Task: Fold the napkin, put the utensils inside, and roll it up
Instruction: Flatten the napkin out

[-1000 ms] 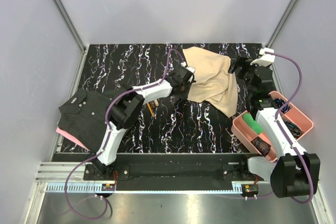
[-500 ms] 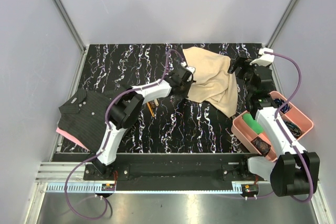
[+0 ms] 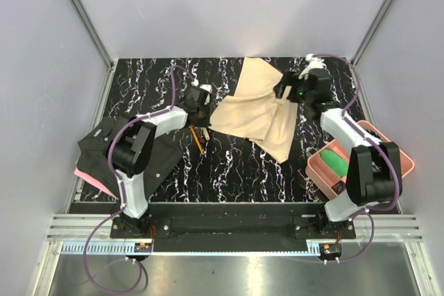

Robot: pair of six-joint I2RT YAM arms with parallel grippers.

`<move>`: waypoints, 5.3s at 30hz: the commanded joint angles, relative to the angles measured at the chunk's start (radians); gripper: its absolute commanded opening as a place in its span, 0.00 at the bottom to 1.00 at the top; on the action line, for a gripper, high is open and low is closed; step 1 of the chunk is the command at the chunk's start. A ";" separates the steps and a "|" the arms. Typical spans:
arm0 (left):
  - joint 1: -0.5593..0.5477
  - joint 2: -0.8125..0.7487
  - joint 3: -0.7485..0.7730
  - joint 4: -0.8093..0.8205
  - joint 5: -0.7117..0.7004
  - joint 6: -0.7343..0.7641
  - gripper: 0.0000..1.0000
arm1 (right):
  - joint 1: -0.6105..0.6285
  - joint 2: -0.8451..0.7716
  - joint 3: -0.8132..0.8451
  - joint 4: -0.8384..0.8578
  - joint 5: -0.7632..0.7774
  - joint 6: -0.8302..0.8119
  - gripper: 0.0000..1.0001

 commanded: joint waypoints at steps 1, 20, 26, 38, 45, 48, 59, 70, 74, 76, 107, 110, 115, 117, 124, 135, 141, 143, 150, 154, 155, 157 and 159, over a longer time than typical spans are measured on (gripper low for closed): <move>0.020 -0.108 -0.053 0.095 -0.019 0.003 0.00 | 0.101 0.044 0.053 -0.153 -0.059 0.021 0.92; 0.099 -0.112 -0.020 0.185 0.113 0.014 0.00 | 0.212 -0.020 -0.032 -0.773 0.184 0.088 0.96; 0.108 -0.119 -0.023 0.185 0.120 0.014 0.00 | 0.212 0.066 -0.058 -0.782 0.105 0.119 0.90; 0.149 -0.183 -0.037 0.185 0.091 0.016 0.00 | 0.210 0.066 -0.020 -0.750 0.116 0.076 0.15; 0.201 -0.220 -0.067 0.190 0.085 0.008 0.00 | 0.209 0.082 0.242 -0.770 0.336 -0.036 0.10; 0.217 -0.227 -0.076 0.191 0.082 0.007 0.00 | 0.189 0.179 0.388 -0.759 0.372 -0.079 0.09; 0.238 -0.187 -0.073 0.204 0.111 -0.010 0.00 | 0.118 0.302 0.528 -0.728 0.217 -0.073 0.80; 0.237 -0.158 -0.052 0.197 0.148 -0.013 0.00 | 0.118 0.216 0.272 -0.569 0.035 -0.005 0.75; 0.238 -0.168 -0.067 0.196 0.137 -0.015 0.00 | 0.117 0.285 0.377 -0.523 -0.038 -0.001 0.72; 0.238 -0.176 -0.076 0.196 0.130 -0.013 0.00 | 0.118 0.322 0.413 -0.520 -0.083 0.005 0.70; 0.238 -0.185 -0.078 0.179 0.128 0.000 0.00 | -0.011 0.682 0.662 -0.501 -0.177 0.038 0.64; 0.238 -0.185 -0.078 0.179 0.128 -0.001 0.00 | -0.011 0.678 0.646 -0.500 -0.190 0.036 0.63; 0.238 -0.182 -0.080 0.180 0.139 -0.001 0.00 | -0.011 0.689 0.631 -0.500 -0.200 0.012 0.56; 0.238 -0.182 -0.080 0.184 0.139 -0.001 0.00 | -0.012 0.689 0.625 -0.498 -0.200 0.007 0.49; 0.240 -0.190 -0.087 0.191 0.148 -0.007 0.00 | -0.011 0.660 0.614 -0.498 -0.191 -0.014 0.15; 0.244 -0.260 -0.118 0.245 0.174 -0.043 0.00 | -0.012 0.463 0.551 -0.512 -0.174 -0.018 0.00; 0.258 -0.355 -0.116 0.280 0.214 -0.084 0.00 | -0.012 0.243 0.519 -0.521 -0.112 -0.018 0.00; 0.261 -0.407 -0.119 0.295 0.222 -0.101 0.00 | -0.012 0.147 0.501 -0.518 -0.084 -0.018 0.00; 0.273 -0.598 -0.103 0.289 0.237 -0.135 0.00 | -0.011 -0.188 0.428 -0.486 0.042 -0.080 0.00; 0.275 -0.746 -0.078 0.263 0.217 -0.138 0.00 | -0.011 -0.343 0.413 -0.481 0.091 -0.106 0.00; 0.273 -0.771 -0.070 0.251 0.217 -0.136 0.00 | -0.011 -0.370 0.415 -0.480 0.096 -0.107 0.00; 0.275 -0.825 -0.034 0.236 0.214 -0.133 0.00 | -0.011 -0.426 0.436 -0.478 0.099 -0.110 0.00; 0.276 -0.852 0.002 0.210 0.223 -0.132 0.00 | -0.011 -0.462 0.456 -0.478 0.093 -0.108 0.00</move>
